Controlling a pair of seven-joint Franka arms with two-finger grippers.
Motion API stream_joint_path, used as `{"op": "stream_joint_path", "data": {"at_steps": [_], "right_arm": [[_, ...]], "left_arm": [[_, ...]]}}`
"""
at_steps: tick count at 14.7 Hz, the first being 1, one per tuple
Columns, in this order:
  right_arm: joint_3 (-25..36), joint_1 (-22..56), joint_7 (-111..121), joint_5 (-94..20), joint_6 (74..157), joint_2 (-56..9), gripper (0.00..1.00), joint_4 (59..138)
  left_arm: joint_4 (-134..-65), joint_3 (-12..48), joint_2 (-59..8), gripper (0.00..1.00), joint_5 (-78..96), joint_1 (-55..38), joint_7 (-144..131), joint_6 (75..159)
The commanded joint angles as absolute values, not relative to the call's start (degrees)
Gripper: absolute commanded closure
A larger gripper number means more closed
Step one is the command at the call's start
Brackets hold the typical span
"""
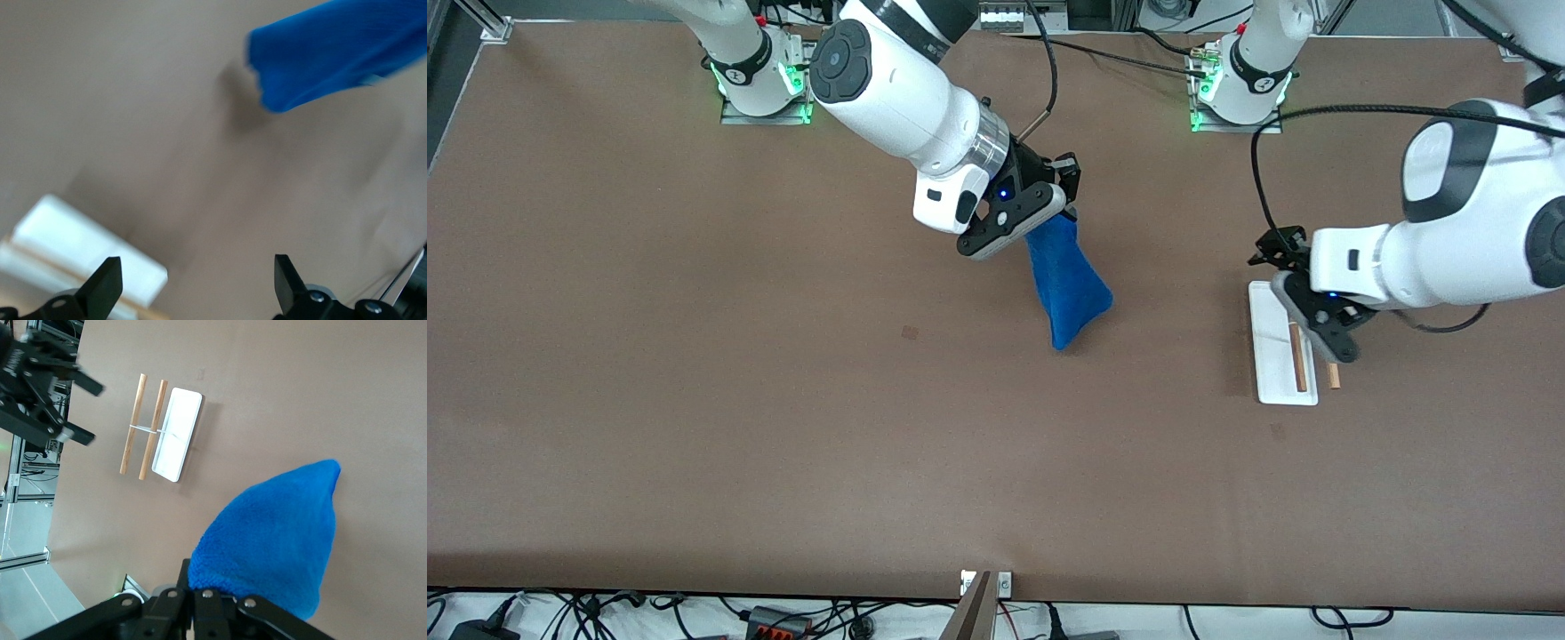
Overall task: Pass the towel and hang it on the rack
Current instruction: 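Reach the left gripper toward the towel hanging from the right gripper, then close the left gripper on the towel's hanging end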
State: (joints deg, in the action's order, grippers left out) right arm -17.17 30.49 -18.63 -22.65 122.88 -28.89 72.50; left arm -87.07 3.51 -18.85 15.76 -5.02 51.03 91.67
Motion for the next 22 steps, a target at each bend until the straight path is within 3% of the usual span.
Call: {"op": "stream_joint_path", "data": {"at_steps": [1, 6, 13, 19, 22], "right_arm": [[-16.70, 30.94, -19.69, -23.82, 122.70, -29.44, 1.00, 70.66], [-16.61, 30.15, -18.63, -23.64, 122.61, -29.36, 1.00, 70.66], [-16.70, 31.02, -19.69, -23.91, 125.06, -29.53, 1.00, 70.66], [-16.79, 31.38, -19.86, -23.91, 127.09, -29.62, 1.00, 70.84], [-16.79, 31.55, -19.86, -23.82, 127.18, -29.62, 1.00, 70.84]], "left_arm": [[-87.01, 3.78, -22.05, 0.00, 22.38, -5.71, 75.05, 94.38], [-87.10, 3.78, -27.76, 0.00, 38.99, -6.06, 100.42, 94.66], [-88.50, 4.13, -33.48, 0.00, 56.49, -10.36, 112.30, 99.49], [-88.59, 6.15, -34.37, 0.01, 59.49, -11.07, 114.87, 98.96], [-88.24, 6.15, -33.93, 0.07, 59.85, -10.46, 114.52, 97.48]]}}
